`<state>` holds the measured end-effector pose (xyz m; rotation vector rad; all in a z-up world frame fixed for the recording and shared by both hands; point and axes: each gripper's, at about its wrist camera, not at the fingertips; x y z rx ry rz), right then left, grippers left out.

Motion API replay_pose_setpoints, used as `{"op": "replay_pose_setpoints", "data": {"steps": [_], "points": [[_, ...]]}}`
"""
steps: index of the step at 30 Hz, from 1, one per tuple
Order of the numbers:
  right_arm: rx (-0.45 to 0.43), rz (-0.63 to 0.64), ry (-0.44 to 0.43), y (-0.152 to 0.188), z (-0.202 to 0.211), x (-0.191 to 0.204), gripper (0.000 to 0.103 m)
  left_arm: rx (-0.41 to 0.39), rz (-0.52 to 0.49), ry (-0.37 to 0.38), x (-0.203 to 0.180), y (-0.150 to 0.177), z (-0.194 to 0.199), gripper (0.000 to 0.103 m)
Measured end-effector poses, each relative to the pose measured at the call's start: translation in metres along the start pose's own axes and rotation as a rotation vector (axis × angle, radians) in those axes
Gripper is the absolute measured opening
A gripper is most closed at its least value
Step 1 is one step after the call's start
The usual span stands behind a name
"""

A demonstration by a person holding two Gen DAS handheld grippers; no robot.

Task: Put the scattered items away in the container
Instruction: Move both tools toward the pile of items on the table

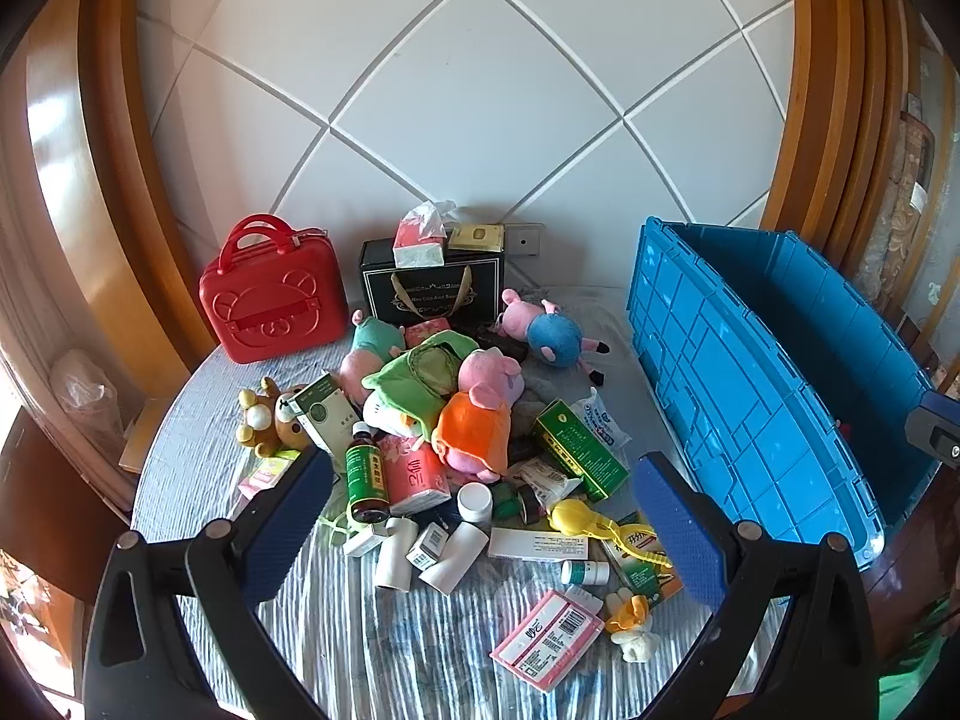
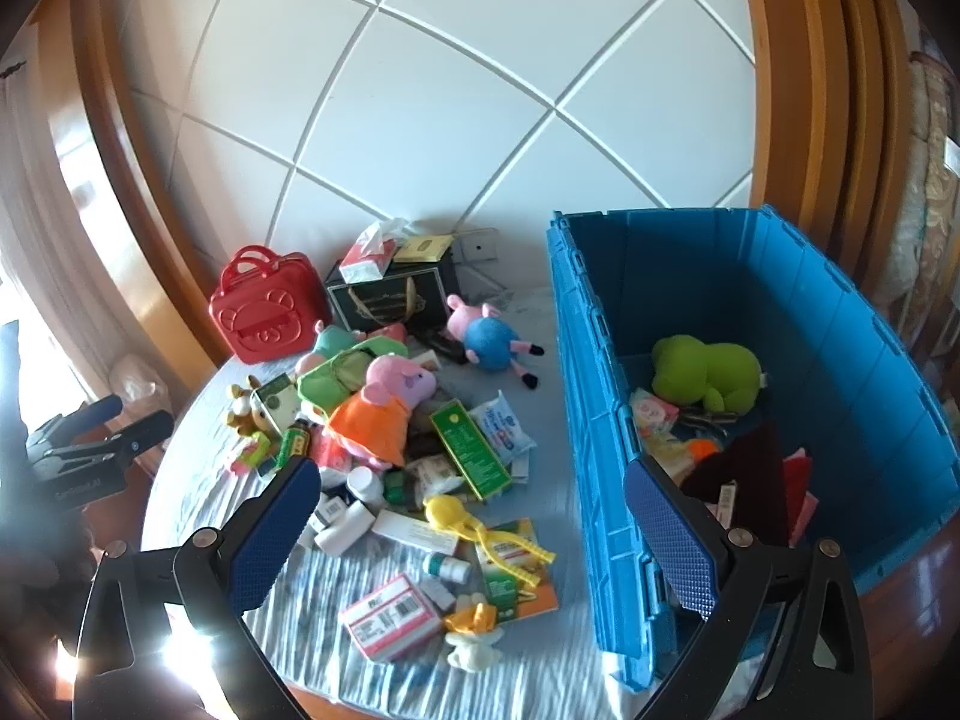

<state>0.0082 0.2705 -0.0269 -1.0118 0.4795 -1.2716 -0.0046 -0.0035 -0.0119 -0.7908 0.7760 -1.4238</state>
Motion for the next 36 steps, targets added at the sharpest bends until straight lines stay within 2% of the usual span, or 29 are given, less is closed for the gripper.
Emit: {"op": "replay_pose_setpoints", "data": {"steps": [10,20,26,29,36], "points": [[0.013,0.017,-0.034,0.001,-0.003,-0.004,0.103,0.032,0.009,-0.016,-0.012,0.011,-0.007,0.103],[0.051,0.058,-0.128,0.015,-0.023,0.006,0.103,0.085,0.015,-0.001,-0.014,0.043,-0.022,0.103],[0.091,0.066,-0.151,0.045,-0.035,0.021,0.103,0.215,-0.004,0.095,-0.009,0.089,-0.054,0.103],[0.114,0.071,-0.141,0.061,-0.043,0.03,0.103,0.249,-0.054,0.126,-0.01,0.112,-0.066,0.103],[0.167,0.075,-0.105,0.107,-0.065,0.047,0.103,0.308,-0.192,0.271,-0.025,0.168,-0.095,0.103]]}}
Point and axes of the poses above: each gripper's, at about its wrist camera, not at the fingertips, and z roughly against the way its jaws point, x to its left, y to its underside, and after that the axes turned 11 degrees about -x, right-handed
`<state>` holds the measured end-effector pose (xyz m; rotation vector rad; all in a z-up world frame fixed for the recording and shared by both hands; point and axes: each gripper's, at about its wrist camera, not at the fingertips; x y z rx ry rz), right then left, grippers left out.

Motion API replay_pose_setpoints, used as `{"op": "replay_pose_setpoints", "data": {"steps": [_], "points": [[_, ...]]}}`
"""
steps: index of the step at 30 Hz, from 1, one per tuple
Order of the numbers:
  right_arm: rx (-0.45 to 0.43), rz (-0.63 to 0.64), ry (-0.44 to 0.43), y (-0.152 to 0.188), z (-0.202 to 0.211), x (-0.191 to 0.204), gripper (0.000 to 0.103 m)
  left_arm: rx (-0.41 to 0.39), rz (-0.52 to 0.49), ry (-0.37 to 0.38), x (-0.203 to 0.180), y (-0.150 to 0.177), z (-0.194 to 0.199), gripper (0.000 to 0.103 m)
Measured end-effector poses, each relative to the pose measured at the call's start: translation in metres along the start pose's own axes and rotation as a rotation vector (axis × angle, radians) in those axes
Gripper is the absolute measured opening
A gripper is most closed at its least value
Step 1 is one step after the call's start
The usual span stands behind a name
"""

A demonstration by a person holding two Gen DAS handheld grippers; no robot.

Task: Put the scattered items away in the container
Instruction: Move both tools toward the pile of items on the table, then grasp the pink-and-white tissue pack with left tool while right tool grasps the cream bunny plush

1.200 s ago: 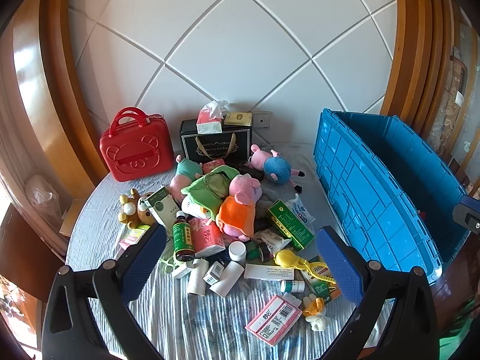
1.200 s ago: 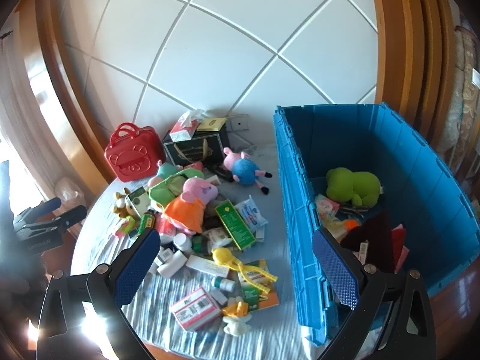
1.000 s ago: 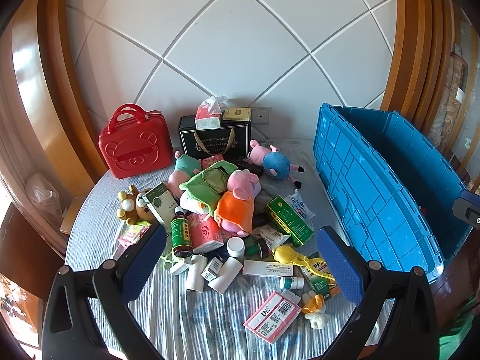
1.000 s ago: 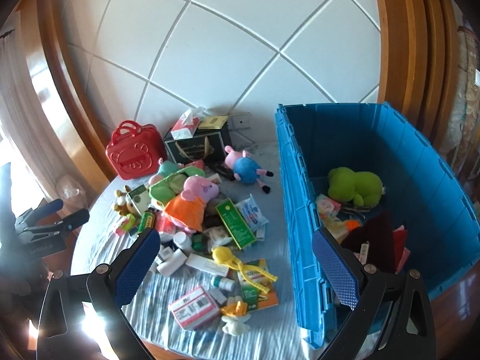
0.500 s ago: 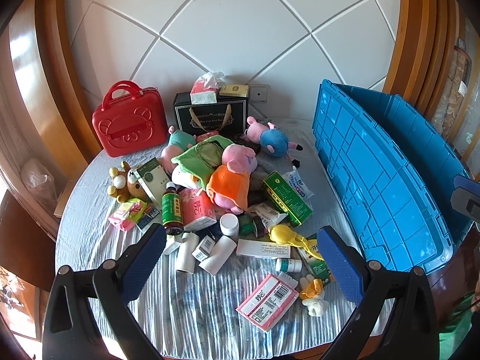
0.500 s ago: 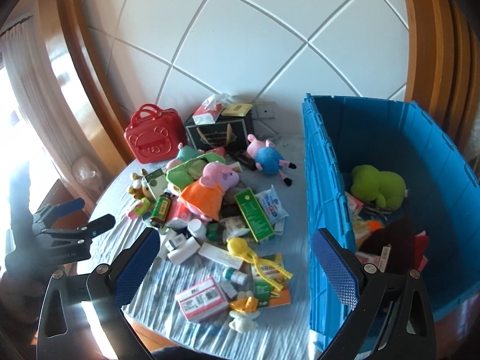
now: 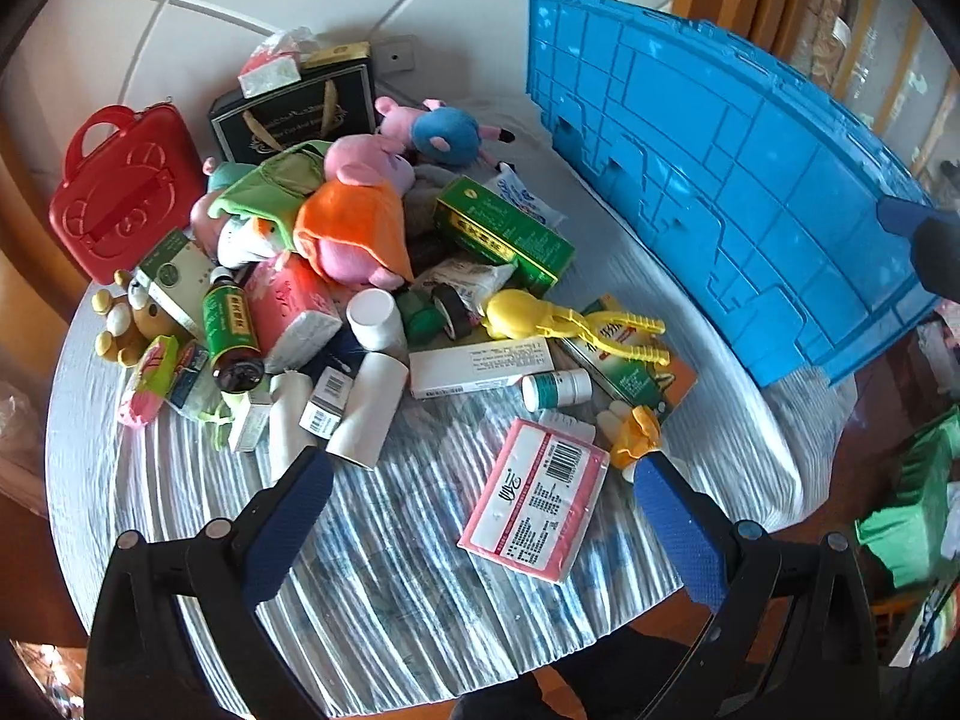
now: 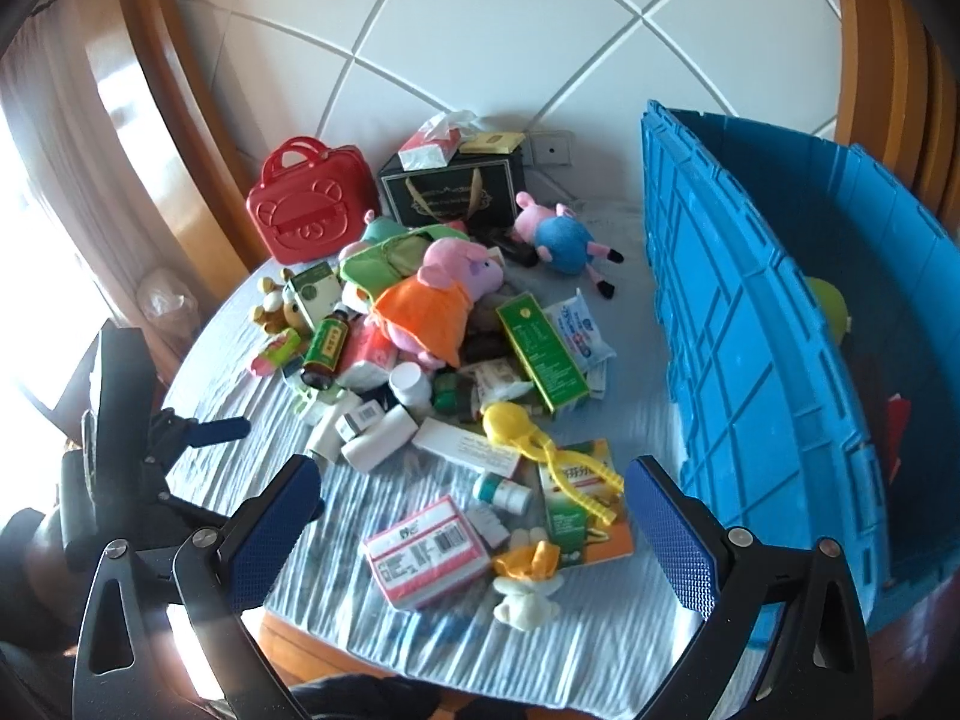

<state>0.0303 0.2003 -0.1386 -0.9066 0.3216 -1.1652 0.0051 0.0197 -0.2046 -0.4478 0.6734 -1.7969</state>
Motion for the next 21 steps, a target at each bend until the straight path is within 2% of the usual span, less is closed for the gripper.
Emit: {"op": "replay_pose_setpoints", "data": {"steps": [5,8,11,15,16,21], "points": [[0.083,-0.032,0.052,0.043,-0.031,-0.005,0.103,0.053,-0.086,0.08,-0.015,0.035,-0.04,0.103],[0.138,-0.075,0.088,0.073,-0.052,-0.018,0.103,0.072,-0.11,0.113,-0.022,0.053,-0.065,0.103],[0.182,-0.109,0.11,0.103,-0.074,-0.029,0.103,0.129,-0.121,0.143,-0.027,0.07,-0.095,0.103],[0.232,-0.117,0.132,0.136,-0.104,-0.038,0.103,0.187,-0.138,0.14,-0.03,0.091,-0.131,0.101],[0.245,-0.119,0.137,0.143,-0.111,-0.041,0.103,0.186,-0.143,0.14,-0.03,0.094,-0.137,0.098],[0.281,-0.131,0.149,0.167,-0.142,-0.05,0.103,0.196,-0.112,0.168,-0.028,0.107,-0.156,0.098]]}}
Point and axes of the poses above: each gripper's, at about its wrist camera, not at the fingertips, and z roughly against the way its jaws point, x to its left, y to its underside, and after that the axes turned 11 degrees about -x, right-handed
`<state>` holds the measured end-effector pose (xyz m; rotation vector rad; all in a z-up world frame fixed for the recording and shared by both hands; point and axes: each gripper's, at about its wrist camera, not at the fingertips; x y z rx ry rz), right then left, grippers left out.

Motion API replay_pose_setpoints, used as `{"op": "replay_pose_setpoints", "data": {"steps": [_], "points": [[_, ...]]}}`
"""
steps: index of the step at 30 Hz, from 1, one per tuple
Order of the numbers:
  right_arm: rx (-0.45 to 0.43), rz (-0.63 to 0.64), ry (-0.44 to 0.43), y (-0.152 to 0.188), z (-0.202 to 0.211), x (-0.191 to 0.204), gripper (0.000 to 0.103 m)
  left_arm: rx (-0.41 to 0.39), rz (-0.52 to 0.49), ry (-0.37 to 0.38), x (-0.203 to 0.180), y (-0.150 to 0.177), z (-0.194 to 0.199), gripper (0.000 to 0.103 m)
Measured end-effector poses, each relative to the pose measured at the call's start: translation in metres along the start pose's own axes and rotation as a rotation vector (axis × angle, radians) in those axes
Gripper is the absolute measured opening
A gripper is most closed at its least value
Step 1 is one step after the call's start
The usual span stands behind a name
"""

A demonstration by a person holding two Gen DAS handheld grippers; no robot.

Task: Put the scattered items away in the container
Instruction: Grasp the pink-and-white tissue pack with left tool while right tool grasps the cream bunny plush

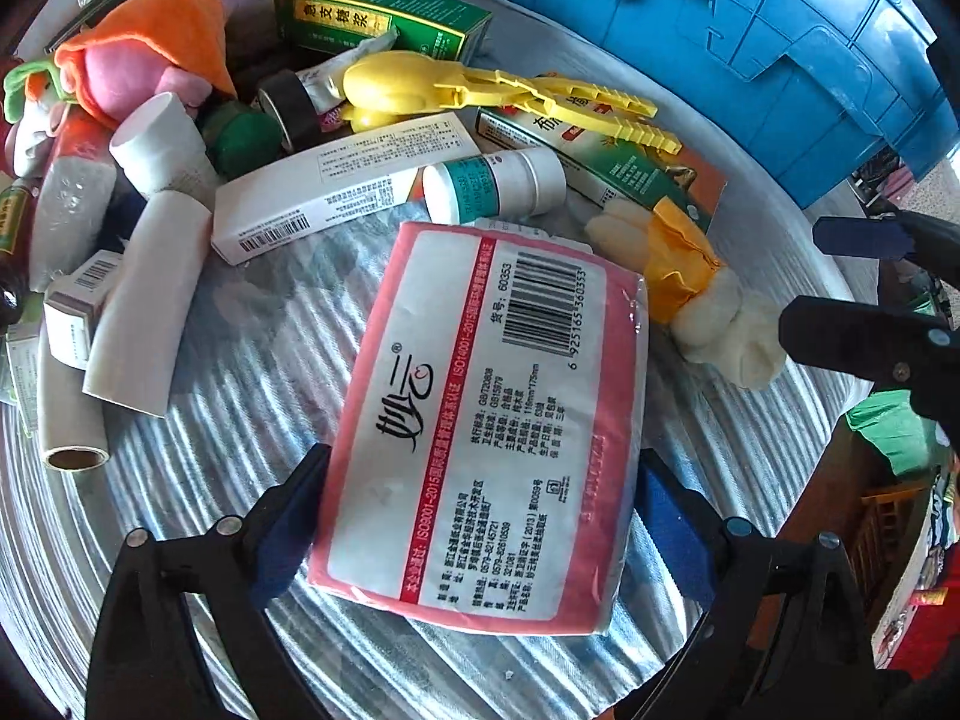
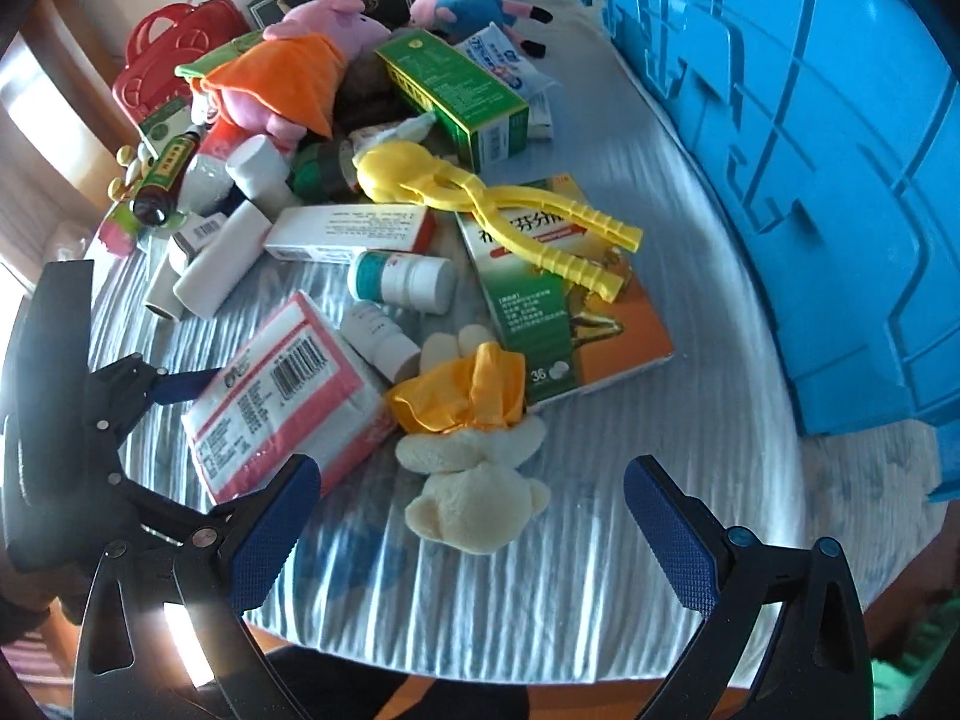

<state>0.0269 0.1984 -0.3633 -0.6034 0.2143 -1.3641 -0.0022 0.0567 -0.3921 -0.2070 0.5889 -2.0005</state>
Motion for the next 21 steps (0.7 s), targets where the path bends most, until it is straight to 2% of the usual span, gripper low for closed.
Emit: {"op": "replay_pose_setpoints", "data": {"steps": [6,9,11,13,15,18,21], "points": [[0.034,0.014,0.025,0.009,-0.034,0.0,0.102,-0.038,0.001,0.004,0.002,0.006,-0.005,0.095],[0.041,0.023,0.043,0.012,-0.044,0.001,0.099,-0.053,0.015,0.009,0.008,0.01,-0.001,0.093],[0.043,0.031,0.056,0.012,-0.05,0.002,0.092,-0.051,0.039,0.014,0.014,0.012,0.002,0.092],[0.051,0.037,0.063,0.013,-0.056,0.004,0.079,-0.056,0.052,0.011,0.02,0.015,0.007,0.091],[0.056,0.053,0.074,0.013,-0.06,0.007,0.073,-0.061,0.062,0.003,0.024,0.018,0.013,0.091],[0.053,0.061,0.077,0.011,-0.06,0.013,0.056,-0.069,0.073,-0.008,0.03,0.021,0.022,0.091],[0.052,0.057,0.064,0.008,-0.058,0.018,0.051,-0.082,0.08,-0.02,0.033,0.022,0.031,0.091]]}}
Point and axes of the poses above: each gripper's, at about its wrist camera, not at the fingertips, and z roughly against the way its jaws point, x to its left, y to its underside, and after that the axes turned 11 degrees about -x, right-handed
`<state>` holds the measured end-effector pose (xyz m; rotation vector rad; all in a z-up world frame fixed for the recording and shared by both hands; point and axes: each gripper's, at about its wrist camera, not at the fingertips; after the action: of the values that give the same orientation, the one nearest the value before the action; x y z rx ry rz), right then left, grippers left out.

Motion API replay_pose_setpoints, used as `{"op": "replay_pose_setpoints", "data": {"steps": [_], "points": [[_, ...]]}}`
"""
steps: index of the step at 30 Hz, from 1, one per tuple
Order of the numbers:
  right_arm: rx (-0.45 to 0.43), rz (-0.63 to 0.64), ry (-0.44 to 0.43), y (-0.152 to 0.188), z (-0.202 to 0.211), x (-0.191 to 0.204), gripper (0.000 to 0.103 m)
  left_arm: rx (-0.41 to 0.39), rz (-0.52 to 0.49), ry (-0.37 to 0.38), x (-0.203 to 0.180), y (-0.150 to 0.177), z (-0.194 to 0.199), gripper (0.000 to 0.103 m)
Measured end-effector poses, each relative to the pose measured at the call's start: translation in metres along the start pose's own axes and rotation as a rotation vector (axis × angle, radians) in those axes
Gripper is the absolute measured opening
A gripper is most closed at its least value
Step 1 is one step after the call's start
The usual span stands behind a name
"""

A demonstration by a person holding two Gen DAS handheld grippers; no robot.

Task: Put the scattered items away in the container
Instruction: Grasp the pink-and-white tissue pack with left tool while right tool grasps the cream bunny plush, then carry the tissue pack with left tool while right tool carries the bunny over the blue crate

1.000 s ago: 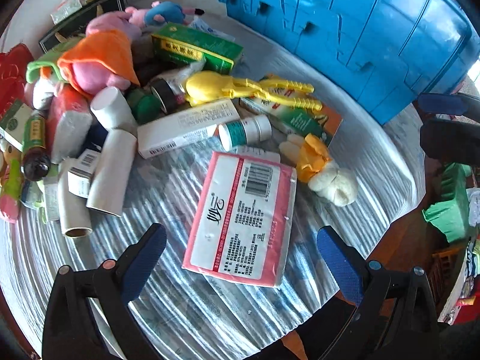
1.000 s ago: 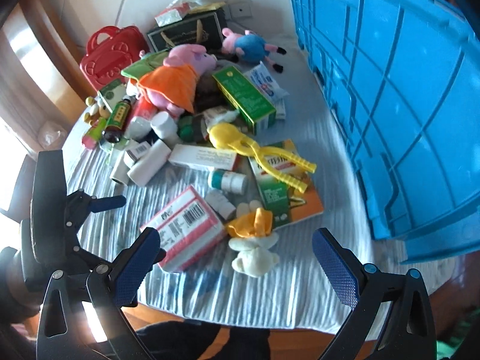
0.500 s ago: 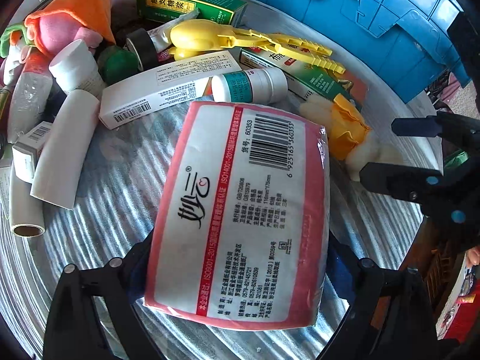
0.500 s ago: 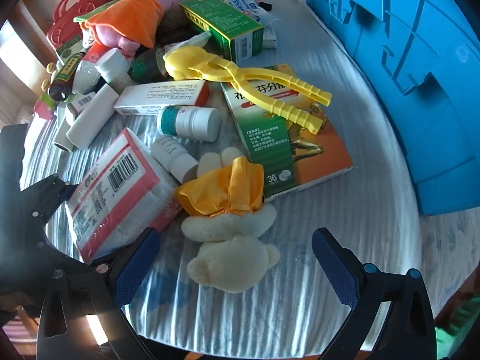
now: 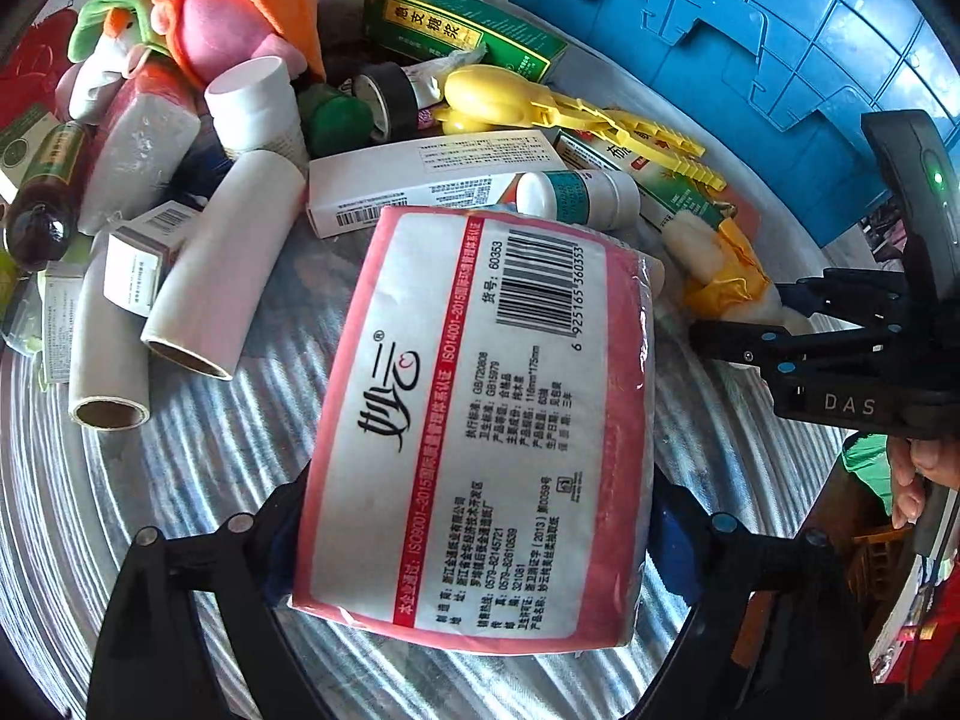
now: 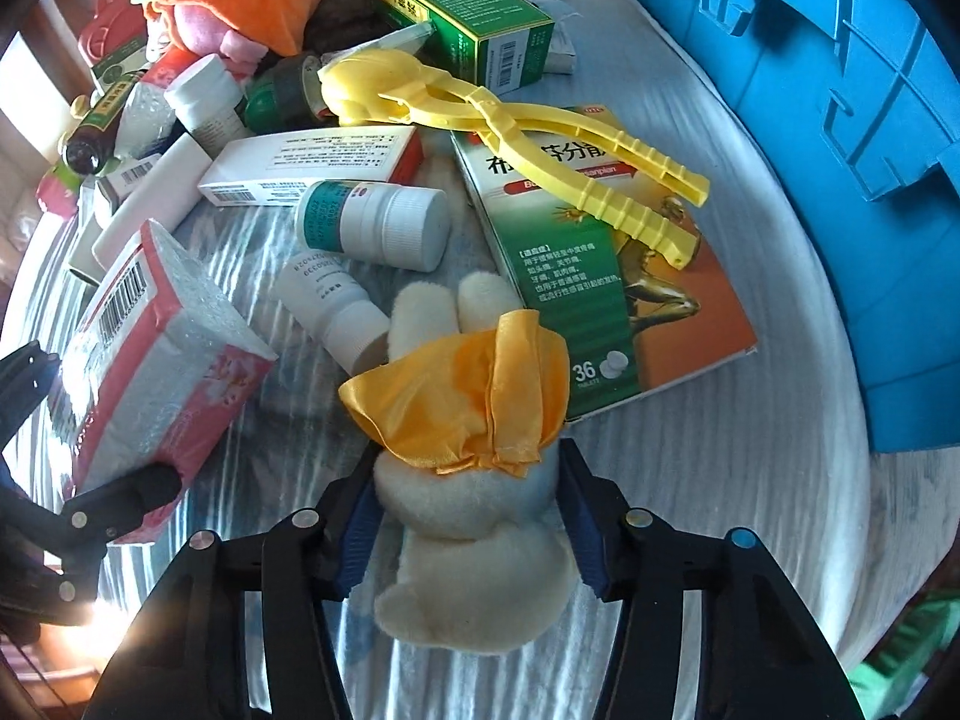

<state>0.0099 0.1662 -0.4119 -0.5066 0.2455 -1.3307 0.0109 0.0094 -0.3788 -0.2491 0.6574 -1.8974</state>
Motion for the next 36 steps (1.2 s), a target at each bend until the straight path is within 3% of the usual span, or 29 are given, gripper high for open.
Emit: {"op": "replay_pose_setpoints", "data": {"steps": [11,23,36], "points": [[-0.025,0.013,-0.026,-0.013,0.027,0.019,0.05,-0.059,0.018,-0.035,0.021,-0.022,0.027,0.091],[-0.146,-0.002,-0.064,-0.057,0.089,0.034,0.05,-0.155,0.025,-0.076,0.026,-0.059,0.085,0.091],[-0.338,-0.027,-0.068,-0.11,0.203,0.031,0.05,-0.335,0.006,-0.135,0.026,-0.133,0.176,0.091]]}}
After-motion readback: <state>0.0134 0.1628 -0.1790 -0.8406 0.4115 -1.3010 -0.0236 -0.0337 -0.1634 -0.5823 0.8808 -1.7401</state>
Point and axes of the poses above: each gripper's, at about its wrist camera, not at the fingertips, and z roughly against the way its jaws point, x to its left, y to its underside, and after that the axes turned 11 degrees about -x, right-handed
